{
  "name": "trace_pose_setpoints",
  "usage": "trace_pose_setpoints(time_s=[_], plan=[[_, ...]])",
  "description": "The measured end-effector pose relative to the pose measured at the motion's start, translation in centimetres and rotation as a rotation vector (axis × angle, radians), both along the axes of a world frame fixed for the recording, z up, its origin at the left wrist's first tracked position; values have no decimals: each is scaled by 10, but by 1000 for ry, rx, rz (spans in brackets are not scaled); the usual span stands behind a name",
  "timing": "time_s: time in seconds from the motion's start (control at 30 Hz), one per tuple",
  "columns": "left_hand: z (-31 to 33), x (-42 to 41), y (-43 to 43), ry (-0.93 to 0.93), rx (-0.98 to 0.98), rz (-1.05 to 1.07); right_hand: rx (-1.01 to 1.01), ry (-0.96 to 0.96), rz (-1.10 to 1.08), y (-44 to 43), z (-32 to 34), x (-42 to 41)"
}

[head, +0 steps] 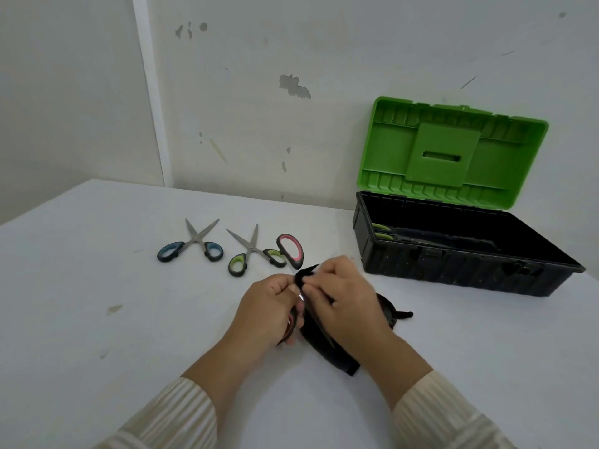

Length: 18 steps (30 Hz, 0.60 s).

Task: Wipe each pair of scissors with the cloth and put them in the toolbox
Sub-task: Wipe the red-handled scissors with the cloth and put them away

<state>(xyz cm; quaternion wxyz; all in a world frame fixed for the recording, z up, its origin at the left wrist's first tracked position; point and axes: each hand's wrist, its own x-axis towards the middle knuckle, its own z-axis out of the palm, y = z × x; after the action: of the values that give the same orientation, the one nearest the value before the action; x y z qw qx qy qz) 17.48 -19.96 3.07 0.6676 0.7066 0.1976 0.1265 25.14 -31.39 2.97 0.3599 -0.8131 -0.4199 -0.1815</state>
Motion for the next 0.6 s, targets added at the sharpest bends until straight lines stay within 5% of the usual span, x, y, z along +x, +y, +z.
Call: trace_pose_setpoints(time_s=[0.23, 0.47, 0.6], plan=[[5, 1, 8, -14, -65, 83, 177, 142, -373, -28, 11, 42], [6, 5, 28, -194, -585, 394, -191, 458, -23, -14, 19, 5], [4, 5, 25, -244, -563, 408, -25, 683, 91, 5, 16, -19]])
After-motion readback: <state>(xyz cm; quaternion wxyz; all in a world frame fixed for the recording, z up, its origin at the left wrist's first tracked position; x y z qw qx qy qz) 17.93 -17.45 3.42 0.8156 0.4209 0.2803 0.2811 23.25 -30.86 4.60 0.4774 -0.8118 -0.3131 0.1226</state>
